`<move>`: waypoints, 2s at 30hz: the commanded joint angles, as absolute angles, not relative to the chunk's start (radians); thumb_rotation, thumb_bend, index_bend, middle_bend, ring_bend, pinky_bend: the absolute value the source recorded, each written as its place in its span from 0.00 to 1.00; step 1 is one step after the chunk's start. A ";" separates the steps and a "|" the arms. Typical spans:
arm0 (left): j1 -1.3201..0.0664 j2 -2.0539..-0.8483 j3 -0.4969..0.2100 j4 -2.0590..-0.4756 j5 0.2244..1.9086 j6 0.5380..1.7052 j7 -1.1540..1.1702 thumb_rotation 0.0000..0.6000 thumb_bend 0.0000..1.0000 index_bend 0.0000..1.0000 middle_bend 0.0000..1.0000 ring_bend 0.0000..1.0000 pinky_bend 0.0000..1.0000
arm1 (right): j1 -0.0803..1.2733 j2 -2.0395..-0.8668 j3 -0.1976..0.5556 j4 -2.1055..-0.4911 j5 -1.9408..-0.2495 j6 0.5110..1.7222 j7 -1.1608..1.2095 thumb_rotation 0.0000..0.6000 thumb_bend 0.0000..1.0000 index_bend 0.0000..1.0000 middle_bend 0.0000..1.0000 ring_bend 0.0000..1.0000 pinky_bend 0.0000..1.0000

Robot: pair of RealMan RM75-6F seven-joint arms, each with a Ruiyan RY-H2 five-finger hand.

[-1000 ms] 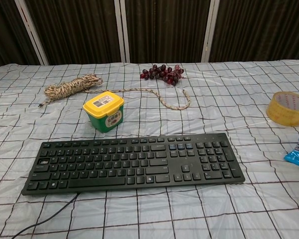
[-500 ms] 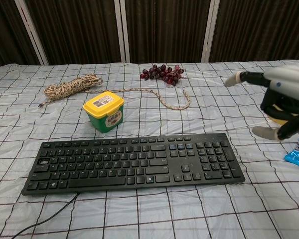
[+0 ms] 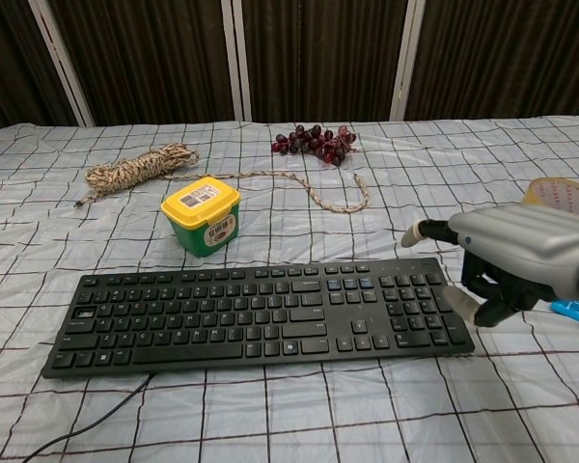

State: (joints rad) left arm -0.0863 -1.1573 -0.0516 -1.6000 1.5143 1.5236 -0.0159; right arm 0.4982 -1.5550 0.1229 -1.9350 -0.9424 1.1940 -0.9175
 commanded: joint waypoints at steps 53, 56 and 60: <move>-0.090 -1.157 -0.052 -1.601 1.517 1.519 -0.026 1.00 0.02 0.00 0.00 0.00 0.00 | 0.622 -1.712 0.098 -1.805 -0.748 1.235 -0.878 1.00 0.57 0.16 0.94 0.93 0.77; -0.089 -1.158 -0.052 -1.600 1.518 1.520 -0.028 1.00 0.02 0.00 0.00 0.00 0.00 | 0.624 -1.705 0.103 -1.813 -0.768 1.249 -0.874 1.00 0.57 0.16 0.94 0.93 0.78; -0.088 -1.164 -0.056 -1.595 1.536 1.541 -0.055 1.00 0.02 0.00 0.00 0.00 0.00 | 0.623 -1.676 0.117 -1.833 -0.857 1.306 -0.861 1.00 0.56 0.16 0.94 0.93 0.78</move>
